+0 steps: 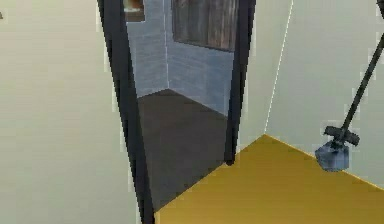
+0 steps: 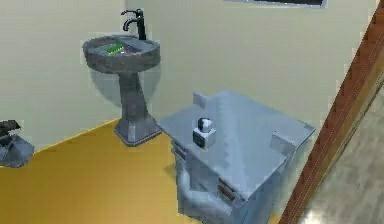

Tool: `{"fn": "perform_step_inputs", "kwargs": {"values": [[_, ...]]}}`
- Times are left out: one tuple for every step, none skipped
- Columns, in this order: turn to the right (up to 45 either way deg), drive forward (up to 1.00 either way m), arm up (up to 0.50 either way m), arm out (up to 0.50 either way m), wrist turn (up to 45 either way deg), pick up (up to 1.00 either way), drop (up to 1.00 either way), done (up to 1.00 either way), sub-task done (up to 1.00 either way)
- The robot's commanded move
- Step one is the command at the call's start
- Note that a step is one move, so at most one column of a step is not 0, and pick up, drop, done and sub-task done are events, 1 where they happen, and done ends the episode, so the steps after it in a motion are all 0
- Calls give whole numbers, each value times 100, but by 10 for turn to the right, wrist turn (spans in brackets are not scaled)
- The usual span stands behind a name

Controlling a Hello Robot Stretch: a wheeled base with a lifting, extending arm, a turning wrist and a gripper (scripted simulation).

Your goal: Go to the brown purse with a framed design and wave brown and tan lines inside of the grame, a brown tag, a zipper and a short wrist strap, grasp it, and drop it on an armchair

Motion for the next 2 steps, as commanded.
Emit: {"fn": "perform_step_inputs", "kwargs": {"values": [[300,0,0,0,0,0,0,0,0],[0,5,0,0,0,0,0,0,0]]}}
